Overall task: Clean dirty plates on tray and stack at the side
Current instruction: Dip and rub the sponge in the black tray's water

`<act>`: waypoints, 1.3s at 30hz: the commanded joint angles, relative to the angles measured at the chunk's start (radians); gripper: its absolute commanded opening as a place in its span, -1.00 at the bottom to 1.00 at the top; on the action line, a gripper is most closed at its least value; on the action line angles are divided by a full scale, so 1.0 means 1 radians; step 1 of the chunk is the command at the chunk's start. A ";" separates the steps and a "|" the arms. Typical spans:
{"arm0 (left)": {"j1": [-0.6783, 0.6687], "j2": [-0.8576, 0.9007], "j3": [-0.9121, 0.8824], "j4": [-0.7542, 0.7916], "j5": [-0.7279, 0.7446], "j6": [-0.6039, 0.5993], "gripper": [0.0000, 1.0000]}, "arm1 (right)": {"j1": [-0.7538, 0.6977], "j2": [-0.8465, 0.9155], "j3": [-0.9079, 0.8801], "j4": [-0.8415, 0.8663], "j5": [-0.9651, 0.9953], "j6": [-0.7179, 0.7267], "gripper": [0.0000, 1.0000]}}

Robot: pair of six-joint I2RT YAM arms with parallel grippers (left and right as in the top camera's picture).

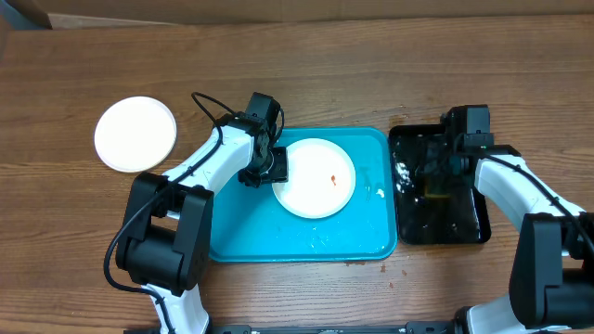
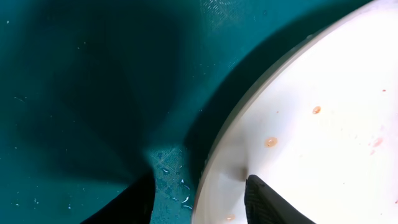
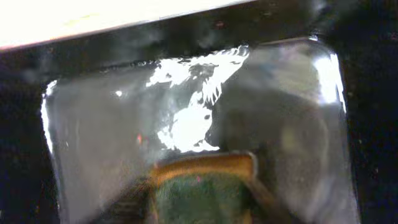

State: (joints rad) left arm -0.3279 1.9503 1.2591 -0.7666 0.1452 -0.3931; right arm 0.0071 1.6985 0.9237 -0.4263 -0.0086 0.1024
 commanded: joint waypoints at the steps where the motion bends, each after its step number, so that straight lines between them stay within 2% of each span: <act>1: -0.008 0.008 -0.013 -0.003 -0.023 -0.006 -0.01 | -0.002 0.031 0.005 0.011 0.008 0.001 -0.68; 5: -0.007 0.008 -0.013 -0.003 -0.023 -0.006 0.00 | -0.002 0.054 0.005 0.037 0.008 0.001 -0.66; 6: -0.007 0.008 -0.013 -0.003 -0.023 -0.006 0.01 | -0.002 0.054 0.005 0.046 0.008 0.001 -0.70; 8: -0.007 0.008 -0.013 -0.003 -0.023 -0.006 0.00 | -0.002 0.050 0.016 0.048 0.008 0.001 -0.92; 9: -0.007 0.008 -0.013 -0.003 -0.023 -0.006 0.01 | -0.002 0.046 0.026 0.038 0.007 0.001 -0.92; 10: -0.007 0.008 -0.013 -0.003 -0.023 -0.006 0.01 | -0.002 0.043 0.037 0.023 0.007 0.001 -0.70; 11: -0.007 0.008 -0.013 -0.003 -0.023 -0.006 0.01 | -0.002 0.039 0.048 0.008 0.007 0.001 -0.08; 12: -0.007 0.008 -0.013 -0.003 -0.022 -0.006 0.01 | -0.002 0.035 0.057 -0.008 0.008 0.001 0.26; 14: -0.007 0.008 -0.013 -0.004 -0.023 -0.006 0.01 | -0.002 0.028 0.074 -0.052 0.008 0.000 0.36; 20: -0.007 0.008 -0.013 -0.003 -0.022 -0.007 0.02 | -0.002 0.023 0.093 -0.196 0.008 0.001 0.36; 22: -0.007 0.008 -0.013 -0.003 -0.022 -0.007 0.02 | -0.002 0.023 0.093 -0.235 0.008 0.001 0.31; 27: -0.007 0.008 -0.013 -0.003 -0.022 -0.007 0.02 | -0.002 0.023 0.092 -0.240 0.008 0.000 -0.17; 30: -0.007 0.008 -0.013 -0.002 -0.022 -0.007 0.03 | -0.002 0.023 0.092 -0.220 0.008 0.000 -0.21; 32: -0.007 0.008 -0.013 0.008 -0.022 -0.007 0.07 | -0.002 0.023 0.092 -0.207 0.008 0.000 -0.30; 34: -0.007 0.008 -0.013 0.026 -0.022 -0.007 0.09 | -0.002 0.023 0.092 -0.202 0.008 0.000 -0.53; 36: -0.007 0.008 -0.013 0.041 -0.022 -0.007 0.03 | -0.002 0.023 0.092 -0.204 0.008 0.000 -0.80; 39: -0.007 0.008 -0.013 0.043 -0.022 -0.007 -0.16 | -0.002 0.023 0.092 -0.204 0.008 0.000 -0.82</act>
State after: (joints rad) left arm -0.3279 1.9503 1.2591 -0.7265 0.1375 -0.3931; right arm 0.0071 1.7367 0.9932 -0.6373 -0.0074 0.1040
